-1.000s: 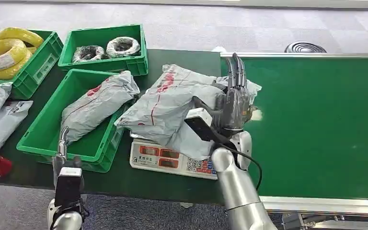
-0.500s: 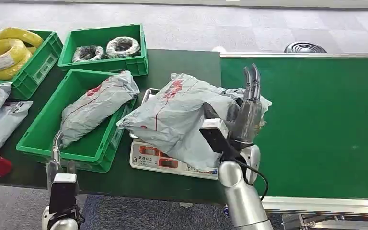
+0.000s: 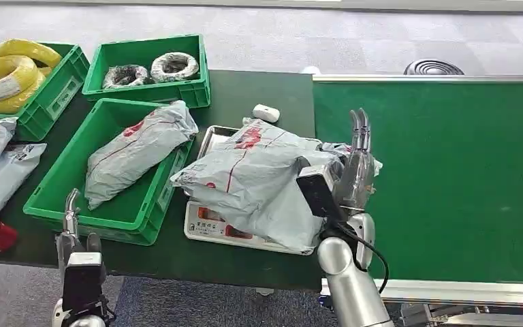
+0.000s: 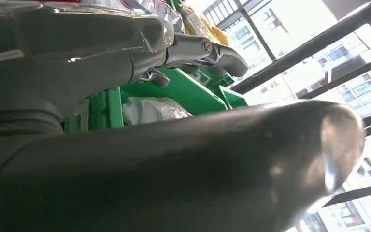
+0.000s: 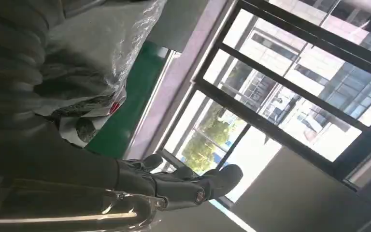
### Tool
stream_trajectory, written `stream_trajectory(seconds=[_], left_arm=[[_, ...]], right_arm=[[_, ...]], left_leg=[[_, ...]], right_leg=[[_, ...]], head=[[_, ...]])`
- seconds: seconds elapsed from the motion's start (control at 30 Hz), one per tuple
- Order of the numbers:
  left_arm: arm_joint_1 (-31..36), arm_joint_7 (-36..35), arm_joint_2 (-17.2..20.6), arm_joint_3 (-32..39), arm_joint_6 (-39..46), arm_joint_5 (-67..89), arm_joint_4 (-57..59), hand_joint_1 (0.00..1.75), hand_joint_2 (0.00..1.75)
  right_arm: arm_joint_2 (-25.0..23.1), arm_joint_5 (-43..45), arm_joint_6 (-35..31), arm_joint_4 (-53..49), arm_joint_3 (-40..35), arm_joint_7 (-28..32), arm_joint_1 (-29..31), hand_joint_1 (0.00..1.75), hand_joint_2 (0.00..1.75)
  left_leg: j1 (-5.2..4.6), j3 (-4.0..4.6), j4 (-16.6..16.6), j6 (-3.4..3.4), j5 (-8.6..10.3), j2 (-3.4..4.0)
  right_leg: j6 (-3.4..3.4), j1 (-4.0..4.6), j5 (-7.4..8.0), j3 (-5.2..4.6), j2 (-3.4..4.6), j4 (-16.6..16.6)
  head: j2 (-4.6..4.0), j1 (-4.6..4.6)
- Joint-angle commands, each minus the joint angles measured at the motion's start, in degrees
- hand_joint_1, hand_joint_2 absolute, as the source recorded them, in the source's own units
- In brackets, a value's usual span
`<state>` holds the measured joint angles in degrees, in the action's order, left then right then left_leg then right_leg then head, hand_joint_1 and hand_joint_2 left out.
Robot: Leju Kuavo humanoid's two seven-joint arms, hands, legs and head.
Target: Moved the parcel from conveyor to table for the left to box.
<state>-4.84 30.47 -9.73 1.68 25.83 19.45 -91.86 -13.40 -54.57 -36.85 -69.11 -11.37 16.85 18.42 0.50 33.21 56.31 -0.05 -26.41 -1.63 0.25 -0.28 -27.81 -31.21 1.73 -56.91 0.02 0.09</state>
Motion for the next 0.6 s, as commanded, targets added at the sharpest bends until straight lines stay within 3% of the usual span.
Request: stream_trajectory(seconds=[0.03, 0.07, 0.1, 0.2, 0.23, 0.37, 0.6], left_arm=[[1.34, -0.31, -0.07, 0.14, -0.07, -0.13, 0.74, 0.00, 0.00], [1.51, -0.32, -0.18, 0.13, -0.20, -0.19, 0.72, 0.00, 0.00], [1.61, -0.30, -0.23, 0.10, -0.34, -0.22, 0.76, 0.00, 0.00], [2.07, -0.24, -0.28, -0.21, -0.51, -0.24, 1.25, 0.00, 0.00], [2.10, -0.24, -0.30, -0.23, -0.50, -0.24, 1.29, 0.00, 0.00], [2.77, -0.22, 0.04, -1.17, -0.18, -0.39, 2.68, 0.00, 0.00], [3.09, -0.28, -0.02, -1.69, 0.54, -0.61, 2.99, 0.00, 0.00]], right_arm=[[2.41, 1.60, 3.32, 2.11, -0.40, -1.68, 1.82, 0.00, 1.75], [2.02, 8.42, 6.18, 1.06, 0.62, 0.69, 1.49, 0.00, 1.75], [1.83, 13.40, 9.00, 0.79, 1.37, 2.06, 1.41, 0.00, 0.00], [0.76, 28.52, 17.14, 1.25, 5.80, 4.10, 1.62, 0.00, 0.00], [0.92, 28.73, 17.22, 1.36, 5.95, 4.23, 1.62, 0.00, 0.00], [-0.17, 49.42, 26.24, 8.41, 13.87, 3.90, 3.46, 0.00, 0.00], [0.34, 51.54, 25.51, 11.09, 12.73, 7.53, 3.62, 0.00, 0.00]], left_leg=[[-0.01, -0.02, -0.02, 0.01, 0.02, 0.06], [-0.01, -0.02, -0.02, 0.00, 0.02, 0.05], [-0.01, 0.00, 0.00, 0.00, 0.01, 0.04], [-0.01, 0.00, -0.02, 0.00, 0.03, 0.00], [-0.02, 0.00, -0.04, 0.01, 0.05, 0.00], [-0.02, -0.03, -0.04, 0.00, 0.04, 0.00], [-0.02, -0.06, -0.06, 0.00, 0.02, 0.06]], right_leg=[[0.03, 0.01, 0.01, 0.06, -0.18, 0.05], [0.02, 0.01, 0.01, 0.05, -0.15, 0.04], [0.02, 0.00, 0.00, 0.02, -0.12, 0.01], [0.01, 0.00, 0.00, 0.04, -0.18, 0.03], [0.02, 0.00, 0.01, 0.05, -0.25, 0.05], [0.02, 0.00, 0.01, 0.08, -0.21, 0.05], [0.02, 0.00, 0.02, 0.08, -0.09, 0.06]], head=[[0.00, 0.02], [0.00, 0.00], [0.00, 0.00], [0.00, 0.00], [0.00, 0.00], [0.00, 0.00], [0.00, 0.00]])
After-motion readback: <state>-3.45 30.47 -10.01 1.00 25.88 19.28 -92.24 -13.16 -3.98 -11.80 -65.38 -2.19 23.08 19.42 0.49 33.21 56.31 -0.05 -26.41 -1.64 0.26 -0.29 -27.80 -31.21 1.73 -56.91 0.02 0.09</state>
